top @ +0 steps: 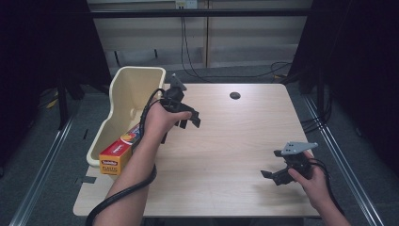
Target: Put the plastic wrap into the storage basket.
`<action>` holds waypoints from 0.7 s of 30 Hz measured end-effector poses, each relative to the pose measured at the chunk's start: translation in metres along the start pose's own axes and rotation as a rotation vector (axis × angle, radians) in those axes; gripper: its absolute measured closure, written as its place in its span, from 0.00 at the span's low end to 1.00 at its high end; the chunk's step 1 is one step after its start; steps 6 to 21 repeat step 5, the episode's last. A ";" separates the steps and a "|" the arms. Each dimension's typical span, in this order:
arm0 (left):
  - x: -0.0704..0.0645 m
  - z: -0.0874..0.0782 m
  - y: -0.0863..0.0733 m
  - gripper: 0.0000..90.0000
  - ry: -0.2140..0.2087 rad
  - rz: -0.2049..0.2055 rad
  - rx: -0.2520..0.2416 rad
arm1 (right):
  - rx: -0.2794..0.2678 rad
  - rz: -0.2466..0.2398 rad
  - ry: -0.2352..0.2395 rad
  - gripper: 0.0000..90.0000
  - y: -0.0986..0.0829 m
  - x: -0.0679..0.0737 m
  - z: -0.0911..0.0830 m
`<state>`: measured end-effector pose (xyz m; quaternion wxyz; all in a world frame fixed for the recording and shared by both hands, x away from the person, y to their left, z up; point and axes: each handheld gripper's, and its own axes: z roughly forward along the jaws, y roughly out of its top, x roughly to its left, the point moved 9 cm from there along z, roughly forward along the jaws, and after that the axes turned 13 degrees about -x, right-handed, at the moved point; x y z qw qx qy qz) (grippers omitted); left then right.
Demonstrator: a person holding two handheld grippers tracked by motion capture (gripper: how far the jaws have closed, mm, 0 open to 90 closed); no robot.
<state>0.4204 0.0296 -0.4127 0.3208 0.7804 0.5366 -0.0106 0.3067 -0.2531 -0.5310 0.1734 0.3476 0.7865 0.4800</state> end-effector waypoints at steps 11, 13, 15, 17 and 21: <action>-0.006 0.008 -0.001 0.21 -0.018 0.000 -0.009 | 0.004 -0.006 0.001 0.02 -0.001 0.001 0.002; -0.006 0.008 -0.001 0.21 -0.018 0.000 -0.009 | 0.004 -0.006 0.001 0.02 -0.001 0.001 0.002; -0.006 0.008 -0.001 0.21 -0.018 0.000 -0.009 | 0.004 -0.006 0.001 0.02 -0.001 0.001 0.002; -0.006 0.008 -0.001 0.21 -0.018 0.000 -0.009 | 0.004 -0.006 0.001 0.02 -0.001 0.001 0.002; -0.006 0.008 -0.001 0.21 -0.018 0.000 -0.009 | 0.004 -0.006 0.001 0.02 -0.001 0.001 0.002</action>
